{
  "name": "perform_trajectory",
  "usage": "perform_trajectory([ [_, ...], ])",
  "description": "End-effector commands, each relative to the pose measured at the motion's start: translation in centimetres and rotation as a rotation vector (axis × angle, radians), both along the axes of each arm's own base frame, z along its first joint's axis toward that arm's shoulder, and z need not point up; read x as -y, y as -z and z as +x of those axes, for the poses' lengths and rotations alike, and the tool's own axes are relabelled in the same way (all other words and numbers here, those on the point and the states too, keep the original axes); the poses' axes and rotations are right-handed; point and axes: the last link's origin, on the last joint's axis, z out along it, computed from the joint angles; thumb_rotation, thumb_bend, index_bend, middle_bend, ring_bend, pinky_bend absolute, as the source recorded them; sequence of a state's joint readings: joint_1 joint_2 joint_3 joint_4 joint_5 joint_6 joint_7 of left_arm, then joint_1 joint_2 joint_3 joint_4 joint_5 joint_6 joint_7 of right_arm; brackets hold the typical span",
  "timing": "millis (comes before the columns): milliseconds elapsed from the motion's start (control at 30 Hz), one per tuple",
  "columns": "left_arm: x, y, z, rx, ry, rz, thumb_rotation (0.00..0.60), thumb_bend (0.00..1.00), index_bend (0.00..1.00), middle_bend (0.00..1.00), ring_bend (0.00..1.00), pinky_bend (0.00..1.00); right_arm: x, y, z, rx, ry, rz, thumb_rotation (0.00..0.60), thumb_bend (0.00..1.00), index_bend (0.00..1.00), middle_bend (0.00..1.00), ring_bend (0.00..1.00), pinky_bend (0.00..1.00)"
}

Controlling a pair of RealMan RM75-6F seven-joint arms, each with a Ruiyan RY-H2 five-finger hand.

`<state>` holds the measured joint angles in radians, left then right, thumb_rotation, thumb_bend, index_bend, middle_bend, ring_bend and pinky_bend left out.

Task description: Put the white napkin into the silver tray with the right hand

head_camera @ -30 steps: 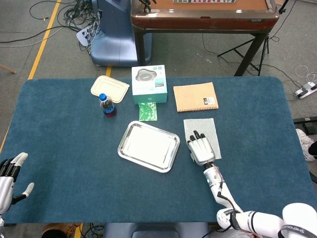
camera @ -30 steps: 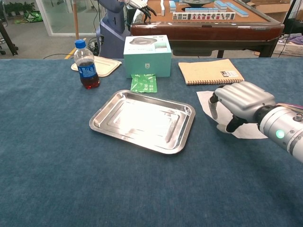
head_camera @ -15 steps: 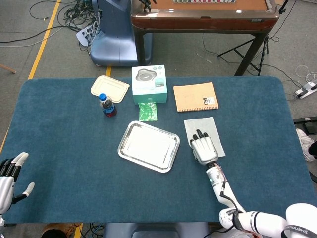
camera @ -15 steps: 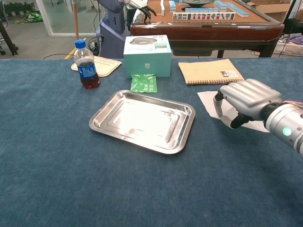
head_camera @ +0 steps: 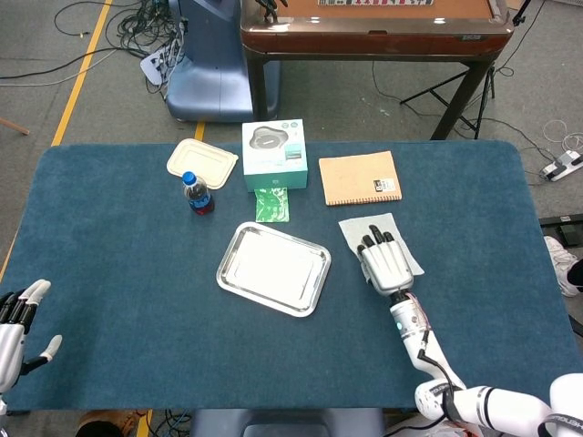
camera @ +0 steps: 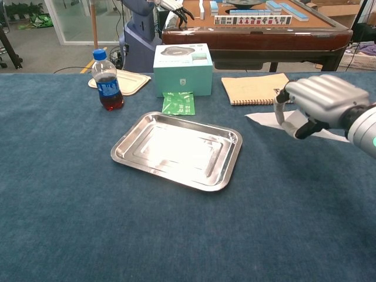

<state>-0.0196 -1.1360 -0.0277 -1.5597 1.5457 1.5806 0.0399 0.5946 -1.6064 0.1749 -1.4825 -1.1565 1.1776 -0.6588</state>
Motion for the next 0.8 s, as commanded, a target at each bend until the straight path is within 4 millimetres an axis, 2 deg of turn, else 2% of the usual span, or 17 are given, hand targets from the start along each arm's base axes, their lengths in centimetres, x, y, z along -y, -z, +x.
perform_trajectory([
  [33,-0.1,0.1,0.1,-0.002,0.001,-0.003,0.600,0.24,0.10,0.12,0.12,0.09,0.8,-2.5,1.6,0.031,-0.067,-0.032,0.600,0.51,0.55,0.35,0.13,0.31],
  [200,-0.1,0.0,0.3,-0.005,0.004,0.004,0.600,0.24,0.10,0.12,0.12,0.09,2.0,-4.5,4.9,0.057,-0.193,-0.037,0.600,0.51,0.55,0.36,0.13,0.31],
  [333,0.2,-0.1,0.4,-0.014,-0.003,0.008,0.600,0.24,0.10,0.12,0.12,0.09,2.7,-4.7,7.9,0.076,-0.300,-0.016,0.600,0.51,0.55,0.37,0.15,0.31],
  [467,0.4,-0.3,0.5,-0.018,-0.007,0.017,0.600,0.24,0.10,0.12,0.12,0.09,2.8,-3.6,10.3,0.104,-0.380,0.025,0.600,0.51,0.56,0.37,0.16,0.31],
  [600,0.6,-0.4,0.5,-0.023,-0.015,0.023,0.600,0.24,0.10,0.12,0.12,0.09,2.5,-1.8,11.8,0.106,-0.447,0.070,0.600,0.51,0.56,0.38,0.16,0.31],
  [800,1.0,-0.6,0.3,-0.024,-0.027,0.032,0.600,0.24,0.10,0.12,0.12,0.09,1.5,0.7,11.7,0.084,-0.479,0.142,0.600,0.51,0.56,0.38,0.16,0.31],
])
